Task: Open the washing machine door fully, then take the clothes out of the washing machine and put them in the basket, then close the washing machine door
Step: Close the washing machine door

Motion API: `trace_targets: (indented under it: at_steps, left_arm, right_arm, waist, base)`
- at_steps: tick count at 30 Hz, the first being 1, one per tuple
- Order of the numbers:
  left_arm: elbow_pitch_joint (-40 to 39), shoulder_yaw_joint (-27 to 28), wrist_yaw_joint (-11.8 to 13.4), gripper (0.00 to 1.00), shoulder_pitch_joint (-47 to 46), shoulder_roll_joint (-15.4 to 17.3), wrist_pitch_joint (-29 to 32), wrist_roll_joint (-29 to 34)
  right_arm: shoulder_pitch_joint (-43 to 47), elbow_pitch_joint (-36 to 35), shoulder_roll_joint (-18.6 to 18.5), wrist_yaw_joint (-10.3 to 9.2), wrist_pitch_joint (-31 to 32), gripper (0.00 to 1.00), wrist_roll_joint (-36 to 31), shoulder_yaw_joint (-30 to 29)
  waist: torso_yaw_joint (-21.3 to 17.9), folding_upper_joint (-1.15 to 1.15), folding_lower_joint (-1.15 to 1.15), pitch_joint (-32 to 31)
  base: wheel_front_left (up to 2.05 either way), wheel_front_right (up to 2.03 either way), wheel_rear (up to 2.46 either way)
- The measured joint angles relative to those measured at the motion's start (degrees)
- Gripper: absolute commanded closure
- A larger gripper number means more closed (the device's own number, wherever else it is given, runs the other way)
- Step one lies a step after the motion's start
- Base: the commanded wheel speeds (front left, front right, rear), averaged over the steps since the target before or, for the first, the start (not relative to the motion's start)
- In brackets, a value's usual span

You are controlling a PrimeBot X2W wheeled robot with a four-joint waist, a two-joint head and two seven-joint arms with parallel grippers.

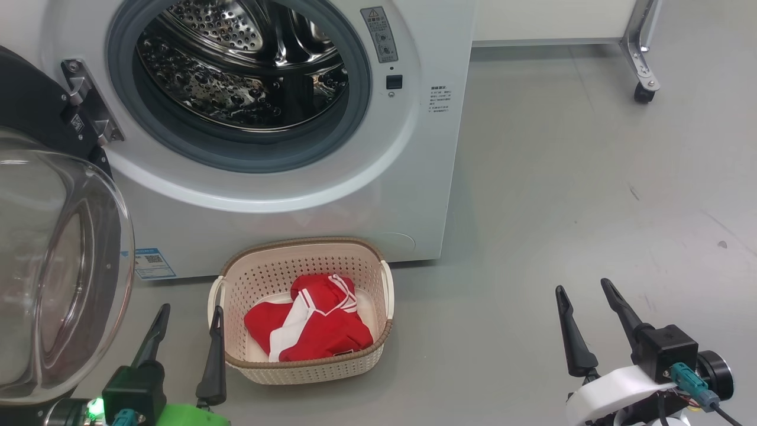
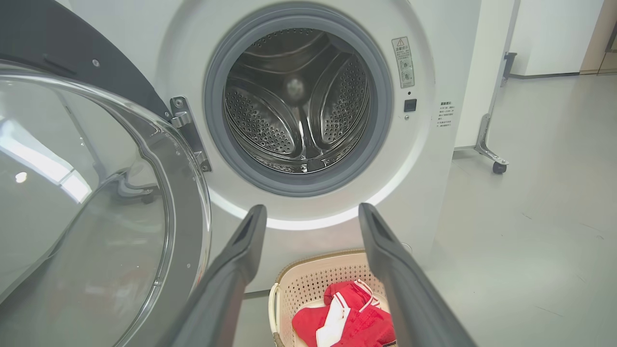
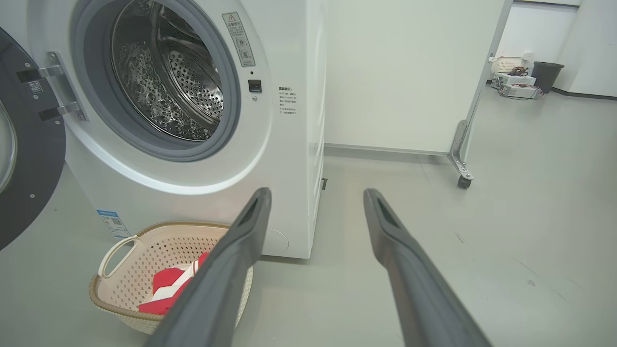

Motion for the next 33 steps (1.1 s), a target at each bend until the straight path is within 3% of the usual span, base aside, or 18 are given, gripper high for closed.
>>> trace_targets:
  at_steps: [18,33]
  left_arm:
    - [-0.5,-1.4,0.0,0.0,0.0,0.0,0.4,0.5]
    - [-0.8,-0.6,0.0,0.0,0.0,-0.2,0.4,1.3]
  right_arm:
    - [0.7,-0.7,-0.7,-0.51,0.0,0.0,0.0,-1.4]
    - [0.9,-1.8,-1.7,-0.46,0.1,0.0,0.5,-1.4]
  waist:
    - [1.9,0.0,0.0,0.4]
    - [11.7,0.0,0.0,0.9]
  base:
    - [0.0,0.0,0.0]
    - [0.0,0.0,0.0]
